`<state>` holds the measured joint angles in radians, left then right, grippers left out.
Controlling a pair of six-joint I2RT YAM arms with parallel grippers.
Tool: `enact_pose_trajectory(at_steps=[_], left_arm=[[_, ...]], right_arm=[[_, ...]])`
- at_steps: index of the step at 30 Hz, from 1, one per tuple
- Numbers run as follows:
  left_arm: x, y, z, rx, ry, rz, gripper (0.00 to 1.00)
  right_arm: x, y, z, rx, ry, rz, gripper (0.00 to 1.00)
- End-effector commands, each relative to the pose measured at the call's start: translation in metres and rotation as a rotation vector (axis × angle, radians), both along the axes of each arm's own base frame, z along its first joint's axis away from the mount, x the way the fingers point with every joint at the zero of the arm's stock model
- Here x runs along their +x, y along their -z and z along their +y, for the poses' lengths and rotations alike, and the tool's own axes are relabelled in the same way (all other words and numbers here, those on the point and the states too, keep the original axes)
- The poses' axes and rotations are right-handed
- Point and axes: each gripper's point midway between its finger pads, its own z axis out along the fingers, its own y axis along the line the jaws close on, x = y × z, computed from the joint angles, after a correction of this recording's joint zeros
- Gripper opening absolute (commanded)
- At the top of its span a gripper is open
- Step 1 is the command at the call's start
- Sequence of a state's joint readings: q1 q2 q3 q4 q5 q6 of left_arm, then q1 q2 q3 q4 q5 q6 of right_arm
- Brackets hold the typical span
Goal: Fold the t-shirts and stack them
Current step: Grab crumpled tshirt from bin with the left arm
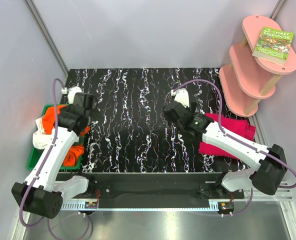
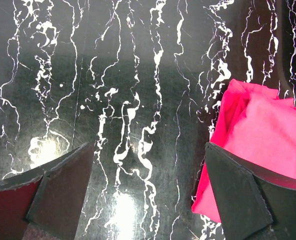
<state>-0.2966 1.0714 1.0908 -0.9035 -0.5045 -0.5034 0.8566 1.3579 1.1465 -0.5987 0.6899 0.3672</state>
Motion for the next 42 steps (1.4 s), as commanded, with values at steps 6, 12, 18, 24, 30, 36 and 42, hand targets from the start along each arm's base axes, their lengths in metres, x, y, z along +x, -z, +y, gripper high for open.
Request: enact_pose_trajectory(at_steps=[6, 12, 18, 24, 30, 36, 42], left_arm=[[-0.014, 0.031, 0.058, -0.095, -0.388, 0.097, 0.91], [-0.032, 0.039, 0.075, -0.023, -0.474, 0.110, 0.82], [-0.052, 0.057, 0.079, -0.015, -0.555, 0.157, 0.75], [-0.069, 0.073, 0.081, -0.006, -0.594, 0.202, 0.55], [-0.059, 0.075, 0.084, 0.001, -0.599, 0.226, 0.52], [-0.041, 0.061, 0.084, -0.020, -0.564, 0.171, 0.70], [-0.030, 0.047, 0.085, -0.024, -0.523, 0.098, 0.77]], right_arm=[[-0.014, -0.012, -0.013, 0.058, 0.003, -0.024, 1.00], [-0.025, 0.005, -0.015, 0.090, -0.008, 0.003, 1.00], [-0.028, 0.009, -0.004, 0.123, -0.053, 0.036, 1.00], [-0.029, 0.010, 0.001, 0.142, -0.066, 0.052, 0.99], [-0.031, 0.008, 0.004, 0.163, -0.071, 0.056, 0.98], [-0.031, 0.003, 0.000, 0.163, -0.065, 0.036, 0.98], [-0.032, 0.007, -0.002, 0.162, -0.055, 0.041, 0.98]])
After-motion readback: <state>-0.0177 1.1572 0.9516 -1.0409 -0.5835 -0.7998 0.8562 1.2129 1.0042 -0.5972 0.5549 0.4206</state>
